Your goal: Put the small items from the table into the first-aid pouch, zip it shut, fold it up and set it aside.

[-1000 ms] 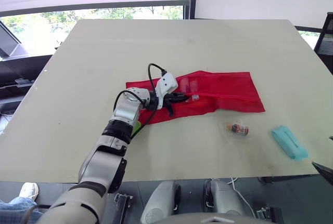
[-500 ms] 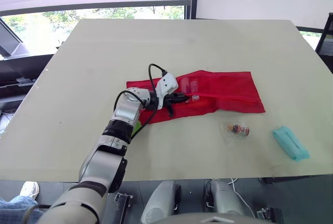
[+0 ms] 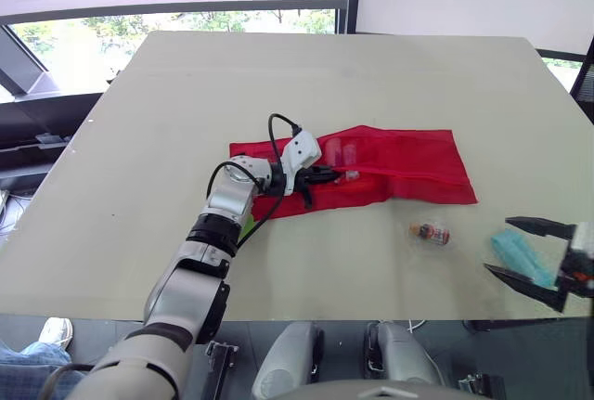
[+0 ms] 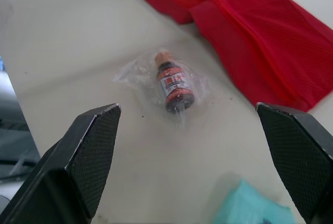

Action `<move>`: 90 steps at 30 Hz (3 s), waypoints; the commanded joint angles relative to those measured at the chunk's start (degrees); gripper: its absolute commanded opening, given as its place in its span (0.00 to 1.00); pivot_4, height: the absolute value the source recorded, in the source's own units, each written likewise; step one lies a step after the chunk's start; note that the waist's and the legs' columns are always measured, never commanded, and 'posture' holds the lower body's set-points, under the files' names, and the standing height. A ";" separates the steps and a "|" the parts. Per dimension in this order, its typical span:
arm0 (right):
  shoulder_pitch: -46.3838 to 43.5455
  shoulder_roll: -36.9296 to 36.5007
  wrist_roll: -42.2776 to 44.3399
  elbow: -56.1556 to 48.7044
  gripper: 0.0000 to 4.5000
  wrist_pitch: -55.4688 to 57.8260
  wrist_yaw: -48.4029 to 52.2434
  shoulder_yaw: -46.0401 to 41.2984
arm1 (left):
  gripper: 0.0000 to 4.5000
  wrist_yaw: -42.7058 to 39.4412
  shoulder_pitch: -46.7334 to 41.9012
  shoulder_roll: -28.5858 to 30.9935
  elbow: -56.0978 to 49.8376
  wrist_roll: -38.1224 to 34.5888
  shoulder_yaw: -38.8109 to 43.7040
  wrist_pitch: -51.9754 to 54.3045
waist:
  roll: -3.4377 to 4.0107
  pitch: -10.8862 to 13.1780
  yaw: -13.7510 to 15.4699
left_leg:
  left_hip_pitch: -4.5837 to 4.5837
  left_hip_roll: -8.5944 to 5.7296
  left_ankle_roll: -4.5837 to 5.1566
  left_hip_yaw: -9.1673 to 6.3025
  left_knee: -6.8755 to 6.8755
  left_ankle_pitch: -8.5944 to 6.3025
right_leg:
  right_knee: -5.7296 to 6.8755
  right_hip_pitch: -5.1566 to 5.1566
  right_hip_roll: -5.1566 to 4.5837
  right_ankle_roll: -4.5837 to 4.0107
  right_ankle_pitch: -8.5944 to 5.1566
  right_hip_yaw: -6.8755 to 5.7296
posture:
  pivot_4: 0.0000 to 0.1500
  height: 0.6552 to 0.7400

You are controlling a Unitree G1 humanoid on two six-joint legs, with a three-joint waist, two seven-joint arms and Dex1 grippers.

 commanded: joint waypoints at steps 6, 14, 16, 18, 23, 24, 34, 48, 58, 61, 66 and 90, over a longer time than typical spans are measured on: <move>-13.21 -0.04 -7.77 7.94 0.99 -0.05 -2.35 14.52 | 0.00 0.35 -1.15 -0.72 -0.90 0.66 -0.10 -0.69 | 0.01 0.00 -0.14 | 0.02 -0.01 -0.01 0.01 0.05 0.01 | 0.03 0.01 0.02 0.00 0.00 -0.01 | 1.00 0.99; -19.96 2.22 -9.15 13.35 0.79 -0.91 -2.63 20.95 | 0.00 0.36 -2.09 -1.11 -0.37 0.59 -0.13 -0.60 | -0.01 0.00 0.00 | 0.00 -0.05 -0.01 -0.02 0.05 0.01 | 0.03 0.01 0.01 -0.01 0.01 -0.01 | 1.00 0.99; -20.17 2.21 -9.11 13.65 0.55 -1.13 -2.42 21.35 | 0.00 0.38 -2.22 -1.13 -0.35 0.56 -0.09 -0.52 | -0.01 0.01 -0.02 | 0.00 -0.05 -0.01 -0.03 0.05 0.01 | 0.03 0.01 0.01 -0.01 0.01 -0.01 | 1.00 0.99; -20.21 2.19 -9.02 13.17 0.34 -1.08 -2.79 21.24 | 0.00 0.38 -2.23 -1.11 -0.35 0.58 -0.10 -0.52 | -0.01 0.00 -0.06 | 0.00 -0.06 -0.01 -0.02 0.05 0.02 | 0.03 0.01 0.01 -0.01 0.01 -0.01 | 1.00 0.99; -19.14 1.53 -5.84 6.55 0.19 5.15 -4.28 19.49 | 0.00 0.26 -2.09 -1.22 -0.68 0.51 -0.19 -0.27 | 0.00 0.00 -0.06 | 0.00 -0.06 -0.02 -0.02 0.05 0.02 | 0.05 0.01 0.01 -0.01 0.01 -0.01 | 1.00 0.99; -19.01 1.65 -4.67 4.03 0.19 7.77 -5.39 19.22 | 0.00 0.21 -2.03 -1.27 -0.85 0.45 -0.21 -0.15 | -0.01 0.00 -0.06 | 0.00 -0.06 -0.02 -0.03 0.06 0.02 | 0.05 0.01 0.01 -0.01 0.02 -0.01 | 1.00 0.99; -30.77 15.75 -5.43 -13.36 0.19 46.02 -33.37 27.58 | 0.00 -0.01 -1.05 -2.84 -3.31 -0.19 -0.63 1.30 | -0.02 -0.02 -0.04 | -0.06 -0.05 -0.02 -0.08 0.07 0.01 | 0.06 -0.07 -0.01 -0.02 0.02 -0.02 | 1.00 0.99; -41.15 42.73 -10.12 -7.11 0.19 62.86 -56.77 21.90 | 0.00 -0.03 1.64 -4.44 -8.42 -0.19 -1.90 3.90 | 0.03 -0.04 -0.44 | -0.06 -0.23 -0.03 -0.11 0.05 0.03 | 0.30 -0.18 0.02 -0.04 0.03 0.07 | 1.00 0.99; -42.72 50.15 -11.37 -7.49 0.19 62.77 -62.40 18.18 | 0.00 -0.60 2.21 -4.73 -9.33 -0.14 -2.26 4.15 | 0.05 -0.04 -1.65 | 0.01 -0.31 -0.03 -0.10 -0.01 0.03 | 0.38 -0.19 0.06 -0.04 0.03 0.14 | 1.00 0.99; -44.06 51.68 -12.23 -5.17 0.19 60.69 -63.91 19.09 | 0.00 -0.76 2.62 -4.94 -9.93 -0.12 -2.61 4.12 | 0.05 -0.04 -1.73 | 0.03 -0.30 -0.04 -0.09 -0.03 0.04 | 0.41 -0.20 0.09 -0.04 0.03 0.16 | 1.00 0.99; -46.72 54.32 -13.91 0.85 0.19 55.00 -65.82 20.07 | 0.00 -1.05 3.40 -4.95 -11.16 -0.18 -3.08 4.09 | 0.06 -0.04 -1.81 | 0.05 -0.30 -0.05 -0.07 -0.04 0.04 | 0.42 -0.21 0.11 -0.04 0.03 0.19 | 1.00 0.99; -41.32 44.93 -13.93 -6.48 0.71 52.07 -57.74 28.92 | 0.00 -1.00 1.72 -2.92 -6.08 0.02 -1.59 0.36 | 0.08 -0.02 -2.75 | 0.04 -0.30 -0.05 -0.07 -0.10 0.04 | 0.38 -0.23 0.08 -0.04 0.02 0.22 | 1.00 0.99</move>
